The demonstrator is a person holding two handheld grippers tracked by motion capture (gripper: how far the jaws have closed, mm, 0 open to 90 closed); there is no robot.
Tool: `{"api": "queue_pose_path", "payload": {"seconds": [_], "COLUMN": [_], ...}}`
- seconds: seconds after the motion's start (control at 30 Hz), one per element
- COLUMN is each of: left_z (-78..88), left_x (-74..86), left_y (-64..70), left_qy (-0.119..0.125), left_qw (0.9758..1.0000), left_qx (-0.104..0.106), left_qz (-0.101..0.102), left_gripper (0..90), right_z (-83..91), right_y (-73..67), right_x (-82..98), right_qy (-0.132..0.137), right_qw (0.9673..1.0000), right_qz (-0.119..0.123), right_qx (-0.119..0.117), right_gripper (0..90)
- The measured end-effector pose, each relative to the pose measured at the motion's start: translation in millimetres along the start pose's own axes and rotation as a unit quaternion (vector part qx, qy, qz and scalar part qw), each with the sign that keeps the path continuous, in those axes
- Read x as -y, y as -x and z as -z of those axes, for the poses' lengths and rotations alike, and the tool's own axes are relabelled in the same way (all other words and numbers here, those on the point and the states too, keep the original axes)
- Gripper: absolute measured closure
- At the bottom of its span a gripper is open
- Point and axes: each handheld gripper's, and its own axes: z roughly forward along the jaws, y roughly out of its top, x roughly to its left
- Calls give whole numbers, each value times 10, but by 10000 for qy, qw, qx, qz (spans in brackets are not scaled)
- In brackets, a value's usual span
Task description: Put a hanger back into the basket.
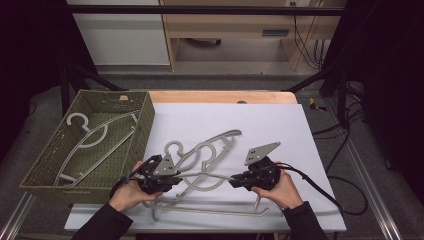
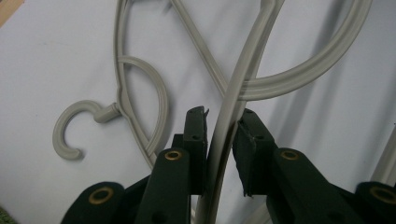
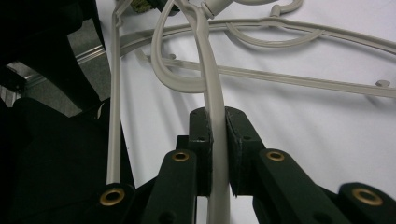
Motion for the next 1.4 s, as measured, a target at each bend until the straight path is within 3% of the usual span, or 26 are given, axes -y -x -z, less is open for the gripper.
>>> {"api": "queue_pose_path", "payload": {"seconds": [0.37,0.47,0.5,0.53,0.77,0.9,0.93,1.07,1.23,1.3,1.4], "left_z": [104,138,149,164,213,245,248,289,410,466,551], "left_x": [-42,-58,-63,-66,-84,-59,-47,-7,36,63,103], "left_y": [92,126,143,139,171,124,103,34,-42,-81,-141], "left_qy": [-8,76,164,149,426,446,436,509,717,782,851], "left_qw": [9995,9994,9991,9992,9985,9983,9982,9967,9922,9902,9873], "left_qx": [288,341,380,376,281,69,35,-114,-432,-530,-690], "left_qz": [-84,-64,43,-7,186,357,416,621,925,1025,1146], "left_gripper": [803,816,817,818,822,823,823,823,824,823,823], "right_z": [41,59,70,77,136,201,232,330,436,480,525], "right_y": [32,48,44,49,44,48,53,81,145,167,200], "right_x": [23,32,31,34,32,47,52,83,155,191,245], "right_qy": [113,222,224,301,579,909,1042,1285,1504,1632,1695], "right_qw": [9989,9981,9978,9977,9952,9903,9878,9827,9760,9706,9655], "right_qz": [-2,4,-37,-12,33,94,119,-4,-239,-433,-586], "right_qx": [464,580,619,612,791,1048,1150,1331,1558,1716,1885], "right_gripper": [719,687,680,672,537,476,455,396,295,224,164]}}
